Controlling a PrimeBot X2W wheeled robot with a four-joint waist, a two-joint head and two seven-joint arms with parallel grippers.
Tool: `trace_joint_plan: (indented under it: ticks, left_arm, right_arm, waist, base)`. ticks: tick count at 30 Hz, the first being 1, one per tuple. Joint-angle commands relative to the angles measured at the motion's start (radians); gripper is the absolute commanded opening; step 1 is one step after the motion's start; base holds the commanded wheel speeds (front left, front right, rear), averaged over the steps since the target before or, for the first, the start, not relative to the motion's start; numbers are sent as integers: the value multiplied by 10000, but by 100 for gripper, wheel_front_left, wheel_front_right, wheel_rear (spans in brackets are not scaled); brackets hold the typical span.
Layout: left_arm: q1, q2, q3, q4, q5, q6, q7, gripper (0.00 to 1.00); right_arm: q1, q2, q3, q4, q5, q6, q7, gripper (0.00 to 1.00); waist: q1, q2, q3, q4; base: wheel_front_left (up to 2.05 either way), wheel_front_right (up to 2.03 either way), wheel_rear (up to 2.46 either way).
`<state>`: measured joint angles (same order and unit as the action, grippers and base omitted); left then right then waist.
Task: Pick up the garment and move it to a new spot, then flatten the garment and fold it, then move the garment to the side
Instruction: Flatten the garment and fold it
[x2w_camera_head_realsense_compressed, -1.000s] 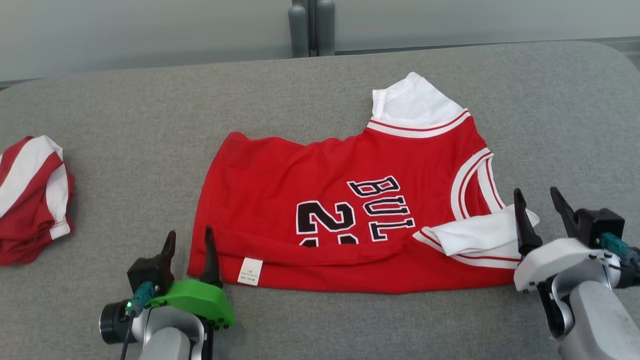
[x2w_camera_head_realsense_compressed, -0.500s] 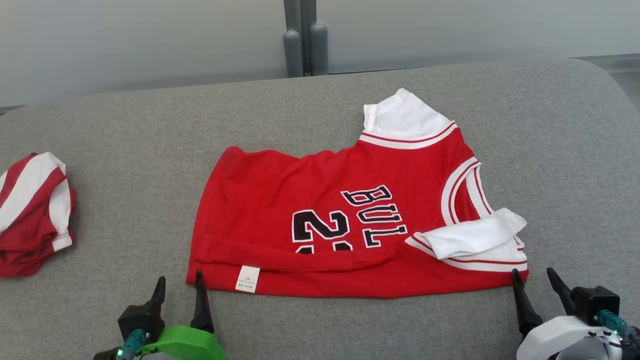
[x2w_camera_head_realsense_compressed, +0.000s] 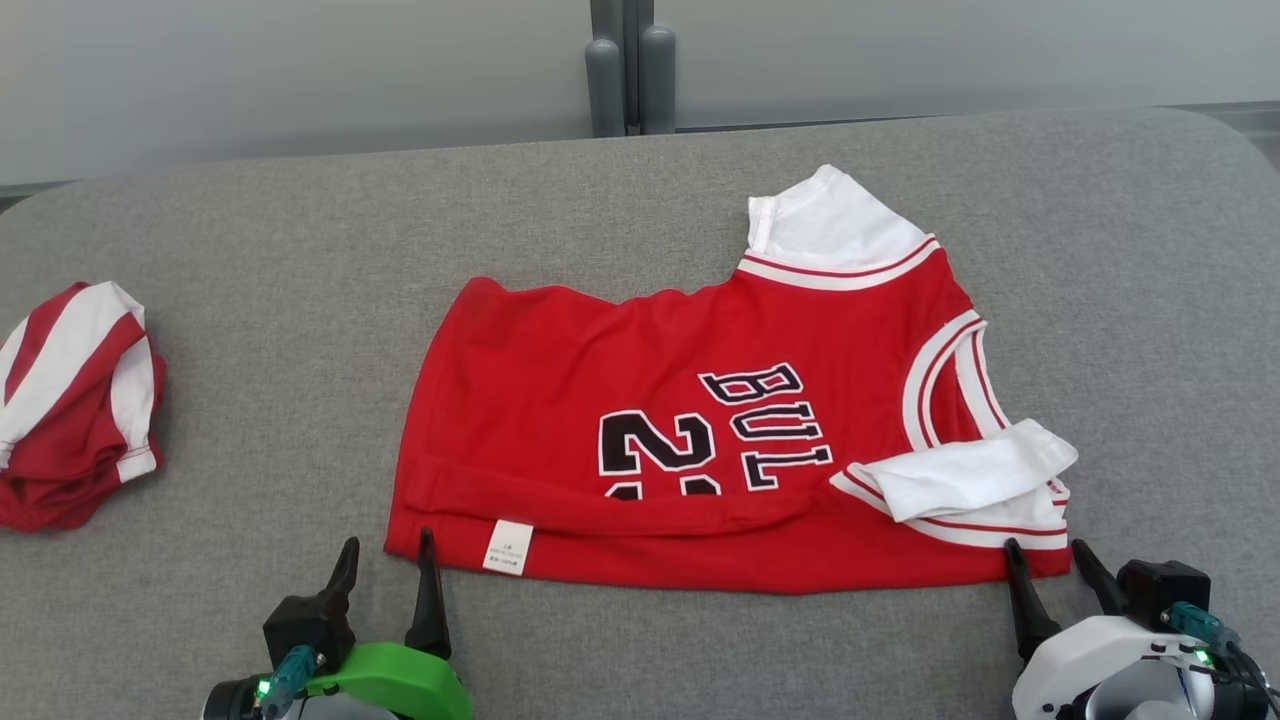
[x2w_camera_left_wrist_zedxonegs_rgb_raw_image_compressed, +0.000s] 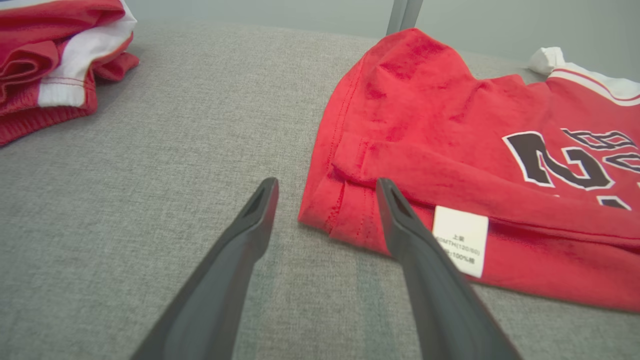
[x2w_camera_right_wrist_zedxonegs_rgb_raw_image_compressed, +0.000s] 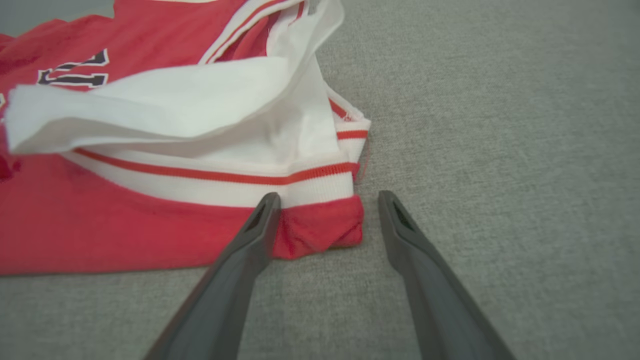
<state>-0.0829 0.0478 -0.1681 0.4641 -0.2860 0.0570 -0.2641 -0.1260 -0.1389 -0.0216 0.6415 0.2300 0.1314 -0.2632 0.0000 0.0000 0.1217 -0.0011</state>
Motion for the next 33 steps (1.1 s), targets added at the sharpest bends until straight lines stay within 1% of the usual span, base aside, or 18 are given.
trace_joint_plan:
  ticks: [1, 2, 4, 5, 8, 14, 17, 21, 25, 26, 27, 28, 29, 30, 33]
  left_arm:
    - [-148, 54, -33, -1, 90, -52, 2, 100]
    - [-181, 54, -50, -36, 110, -76, 2, 100]
    - [-201, 54, -74, -72, 109, -118, 2, 100]
    - [-196, 54, -88, -70, 112, -120, 4, 100]
    - [-211, 54, -92, -58, 133, -138, 2, 100]
    - [-322, 54, -119, 239, 12, -402, 4, 100]
    - [-454, 54, -70, 464, 14, -398, 4, 100]
    - [-732, 51, 110, 974, -109, -263, 4, 100]
    - [-1072, 54, 140, 1713, -280, -314, 2, 100]
    - [-1174, 52, 123, 1818, -283, -348, 4, 94]
    - [-1229, 49, 100, 1928, -276, -384, 4, 76]
    - [-1250, 49, 88, 2076, -340, -401, 4, 46]
    - [-1292, 52, 88, 2164, -367, -404, 9, 27]
    - [-1327, 51, 64, 2288, -376, -425, 12, 0]
    - [-1393, 44, -16, 2661, -509, -517, 24, 0]
  right_arm:
    - [-129, 8, 70, 330, 56, -16, 0, 100]
    - [-189, 8, 85, 481, 103, -17, 2, 100]
    - [-296, -13, 144, 700, 197, -17, 11, 15]
    - [-335, -36, 196, 759, 250, -17, 11, 0]
    - [-375, -83, 277, 786, 335, -19, 12, 0]
    - [-400, -246, 539, 414, 534, -26, 8, 0]
    - [-462, -266, 696, 214, 630, -22, -2, 0]
    - [-540, -269, 961, -22, 745, -16, -2, 0]
    - [-617, -285, 1164, -190, 848, -16, -3, 0]
    - [-632, -289, 1206, -228, 873, -16, -3, 0]
    - [-638, -303, 1232, -253, 887, -16, -3, 0]
    - [-633, -320, 1262, -276, 910, -16, -3, 0]
    - [-638, -330, 1298, -297, 947, -16, -3, 0]
    - [-637, -335, 1329, -314, 989, -16, -3, 0]
    - [-654, -350, 1412, -330, 1046, -16, -3, 0]
  waist:
    - [0, 0, 38, 48]
    - [0, 0, 53, 58]
    - [0, 0, 77, 84]
    - [0, 0, 90, 92]
    - [0, 0, 111, 93]
    - [0, 0, 176, -9]
    - [0, 0, 241, -90]
    - [0, 0, 334, -210]
    - [0, 0, 424, -347]
    - [0, 0, 443, -377]
    - [0, 0, 450, -401]
    - [0, 0, 454, -421]
    - [0, 0, 461, -442]
    - [0, 0, 461, -464]
    - [0, 0, 478, -520]
  base:
    - [0, 0, 0]
    - [0, 0, 0]
    - [0, 0, 0]
    - [0, 0, 0]
    - [0, 0, 0]
    - [0, 0, 0]
    - [0, 0, 0]
    - [0, 0, 0]
    - [0, 0, 0]
    - [0, 0, 0]
    - [0, 0, 0]
    - [0, 0, 0]
    - [0, 0, 0]
    - [0, 0, 0]
    - [0, 0, 0]
